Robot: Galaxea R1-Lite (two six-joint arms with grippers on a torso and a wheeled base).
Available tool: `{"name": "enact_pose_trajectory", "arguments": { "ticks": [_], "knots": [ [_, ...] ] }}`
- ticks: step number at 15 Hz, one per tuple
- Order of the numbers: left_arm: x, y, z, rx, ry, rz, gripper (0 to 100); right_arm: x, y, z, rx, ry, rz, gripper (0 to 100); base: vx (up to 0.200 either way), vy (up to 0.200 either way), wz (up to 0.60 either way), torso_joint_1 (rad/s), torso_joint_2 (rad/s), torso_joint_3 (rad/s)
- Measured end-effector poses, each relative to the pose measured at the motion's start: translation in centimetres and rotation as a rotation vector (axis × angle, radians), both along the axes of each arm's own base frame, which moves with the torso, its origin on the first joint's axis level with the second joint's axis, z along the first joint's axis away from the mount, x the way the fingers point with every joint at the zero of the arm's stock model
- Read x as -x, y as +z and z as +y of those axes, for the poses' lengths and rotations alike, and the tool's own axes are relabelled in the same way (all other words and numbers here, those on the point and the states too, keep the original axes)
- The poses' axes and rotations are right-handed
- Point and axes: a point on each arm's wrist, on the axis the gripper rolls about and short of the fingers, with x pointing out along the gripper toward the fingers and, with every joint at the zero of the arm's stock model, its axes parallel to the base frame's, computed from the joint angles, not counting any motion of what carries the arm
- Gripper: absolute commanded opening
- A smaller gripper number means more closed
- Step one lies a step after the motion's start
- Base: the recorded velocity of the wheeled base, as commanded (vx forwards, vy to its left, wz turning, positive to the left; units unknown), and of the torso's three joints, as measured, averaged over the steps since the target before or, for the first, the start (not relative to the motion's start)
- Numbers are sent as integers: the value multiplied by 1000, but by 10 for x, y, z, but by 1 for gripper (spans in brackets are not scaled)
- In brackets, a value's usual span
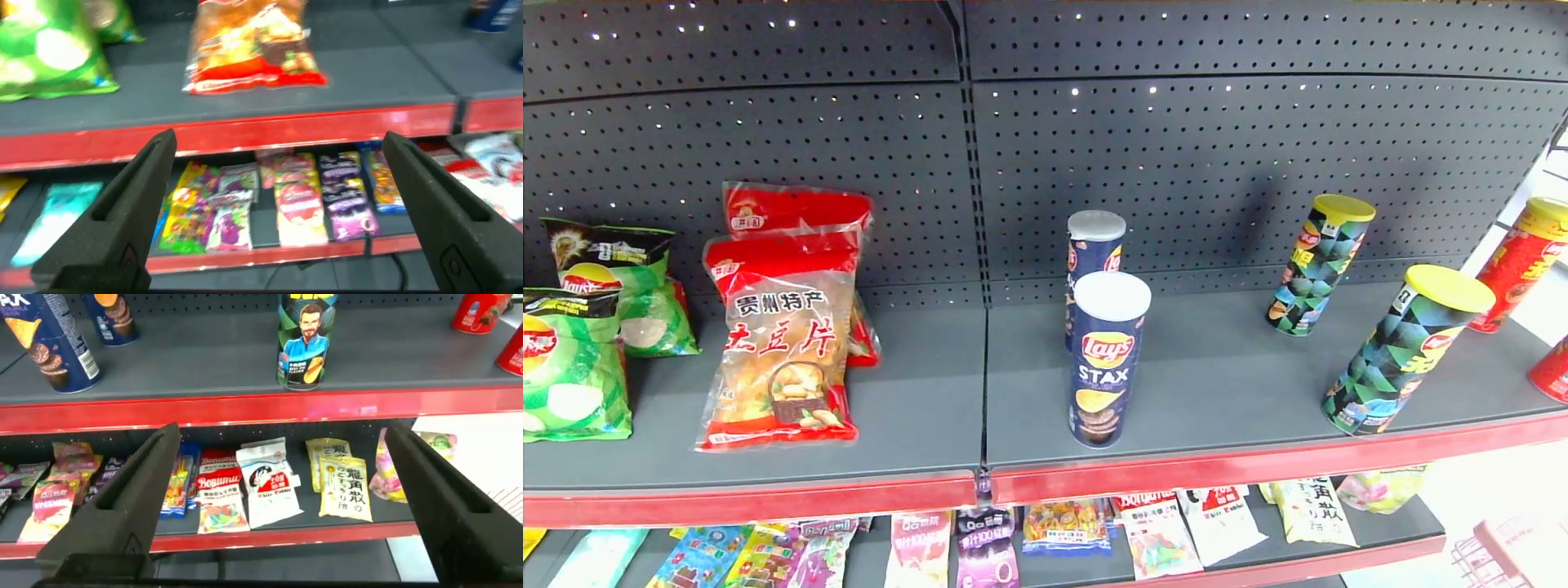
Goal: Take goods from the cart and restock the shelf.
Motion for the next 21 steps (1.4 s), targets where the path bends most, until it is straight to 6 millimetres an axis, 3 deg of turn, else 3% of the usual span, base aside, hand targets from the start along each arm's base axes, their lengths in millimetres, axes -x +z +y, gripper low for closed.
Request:
{"name": "enact_pose_trajectory", "arguments": {
  "ticks": [5, 21],
  "knots": [
    [1, 0, 0, 1, -11, -18, 100, 0, 0, 0, 0, 0, 0, 100, -80, 0, 0, 5, 1, -1],
    [4, -1, 0, 1, 0, -56, 100, 0, 0, 0, 2, 0, 0, 100, 0, -200, 0, 4, 4, 1]
  ]
}}
